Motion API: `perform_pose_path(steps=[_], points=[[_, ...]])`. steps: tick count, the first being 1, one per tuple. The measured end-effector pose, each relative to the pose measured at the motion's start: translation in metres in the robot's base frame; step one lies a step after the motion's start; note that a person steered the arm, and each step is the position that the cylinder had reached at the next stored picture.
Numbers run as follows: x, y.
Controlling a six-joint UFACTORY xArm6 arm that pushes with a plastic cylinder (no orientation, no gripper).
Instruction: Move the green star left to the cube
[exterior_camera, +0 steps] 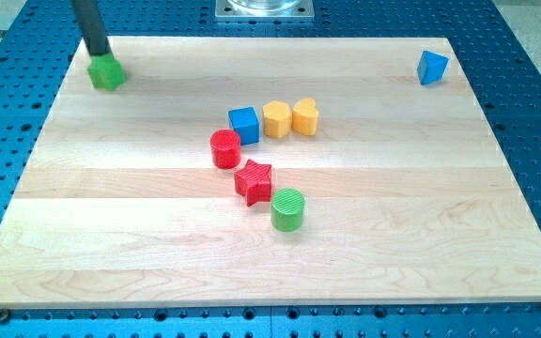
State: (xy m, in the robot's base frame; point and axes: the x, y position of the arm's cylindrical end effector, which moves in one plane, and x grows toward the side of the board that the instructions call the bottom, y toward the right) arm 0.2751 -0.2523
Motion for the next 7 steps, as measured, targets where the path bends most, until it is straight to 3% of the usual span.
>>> perform_pose_path(steps=[2, 3, 4, 6, 7], points=[[0.087, -0.021], [0.083, 0.02], [0.071, 0.021], [0.071, -0.032], [0.043, -0.031]])
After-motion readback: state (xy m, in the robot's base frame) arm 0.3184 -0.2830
